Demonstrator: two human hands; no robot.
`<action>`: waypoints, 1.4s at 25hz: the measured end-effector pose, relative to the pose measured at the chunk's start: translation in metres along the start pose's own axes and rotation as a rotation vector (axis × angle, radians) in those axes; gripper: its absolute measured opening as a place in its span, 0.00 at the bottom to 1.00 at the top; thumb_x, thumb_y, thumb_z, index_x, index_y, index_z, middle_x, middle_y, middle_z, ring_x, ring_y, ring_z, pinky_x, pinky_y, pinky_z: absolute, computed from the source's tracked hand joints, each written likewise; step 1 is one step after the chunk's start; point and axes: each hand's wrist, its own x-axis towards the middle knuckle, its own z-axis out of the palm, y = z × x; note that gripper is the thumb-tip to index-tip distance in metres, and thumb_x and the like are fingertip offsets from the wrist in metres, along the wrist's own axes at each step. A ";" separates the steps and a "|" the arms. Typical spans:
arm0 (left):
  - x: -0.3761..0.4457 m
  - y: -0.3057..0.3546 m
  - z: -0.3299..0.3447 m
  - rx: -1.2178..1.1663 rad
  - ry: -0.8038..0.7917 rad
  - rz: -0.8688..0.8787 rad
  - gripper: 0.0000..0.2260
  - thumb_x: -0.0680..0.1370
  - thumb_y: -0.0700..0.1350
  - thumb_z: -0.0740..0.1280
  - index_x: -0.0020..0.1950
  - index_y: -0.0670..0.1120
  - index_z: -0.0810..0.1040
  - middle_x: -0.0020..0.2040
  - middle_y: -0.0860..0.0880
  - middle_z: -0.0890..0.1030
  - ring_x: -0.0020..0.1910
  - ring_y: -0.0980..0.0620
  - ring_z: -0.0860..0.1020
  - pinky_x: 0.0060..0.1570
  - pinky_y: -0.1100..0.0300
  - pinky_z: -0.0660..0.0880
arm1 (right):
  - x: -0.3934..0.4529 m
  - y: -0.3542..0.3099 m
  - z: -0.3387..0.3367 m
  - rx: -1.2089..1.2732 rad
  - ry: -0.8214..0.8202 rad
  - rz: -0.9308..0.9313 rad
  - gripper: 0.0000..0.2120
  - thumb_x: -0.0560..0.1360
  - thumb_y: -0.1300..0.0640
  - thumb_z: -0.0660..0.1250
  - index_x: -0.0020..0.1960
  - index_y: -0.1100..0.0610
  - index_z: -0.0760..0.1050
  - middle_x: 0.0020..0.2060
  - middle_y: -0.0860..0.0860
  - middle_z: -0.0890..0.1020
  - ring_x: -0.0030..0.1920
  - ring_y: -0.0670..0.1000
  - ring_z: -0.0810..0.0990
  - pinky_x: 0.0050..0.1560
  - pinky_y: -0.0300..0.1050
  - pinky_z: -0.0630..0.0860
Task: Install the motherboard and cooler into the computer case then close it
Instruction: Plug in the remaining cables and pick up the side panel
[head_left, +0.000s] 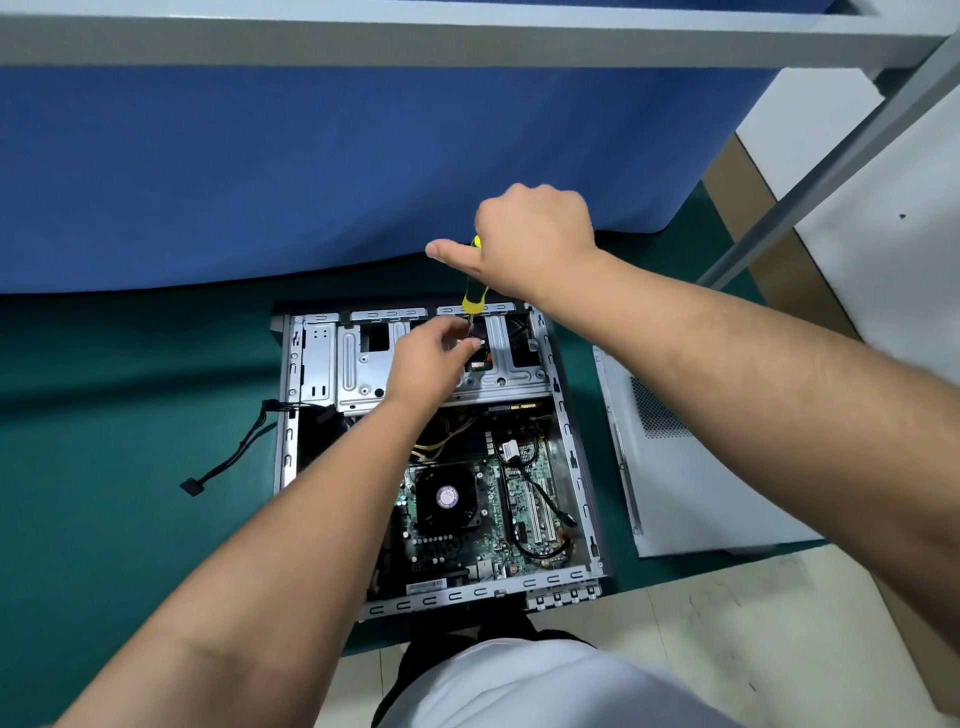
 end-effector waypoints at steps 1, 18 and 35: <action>0.005 0.003 0.003 -0.018 0.010 -0.024 0.09 0.78 0.48 0.74 0.56 0.47 0.83 0.48 0.52 0.84 0.48 0.53 0.80 0.46 0.69 0.73 | 0.000 -0.001 -0.003 -0.017 -0.017 0.022 0.37 0.73 0.20 0.49 0.31 0.53 0.69 0.29 0.50 0.71 0.29 0.53 0.69 0.31 0.43 0.57; 0.030 0.014 -0.016 0.154 -0.092 0.062 0.10 0.73 0.50 0.78 0.37 0.49 0.80 0.34 0.55 0.82 0.35 0.55 0.78 0.35 0.61 0.71 | 0.001 0.021 -0.017 0.126 -0.261 -0.259 0.24 0.74 0.31 0.68 0.59 0.48 0.79 0.51 0.51 0.79 0.53 0.58 0.78 0.43 0.49 0.74; 0.029 0.014 -0.017 0.193 -0.247 0.093 0.03 0.79 0.45 0.73 0.51 0.51 0.86 0.46 0.54 0.86 0.48 0.51 0.84 0.50 0.54 0.80 | -0.003 0.018 -0.025 0.175 -0.227 -0.269 0.14 0.79 0.43 0.67 0.46 0.53 0.80 0.41 0.52 0.77 0.45 0.58 0.77 0.35 0.46 0.70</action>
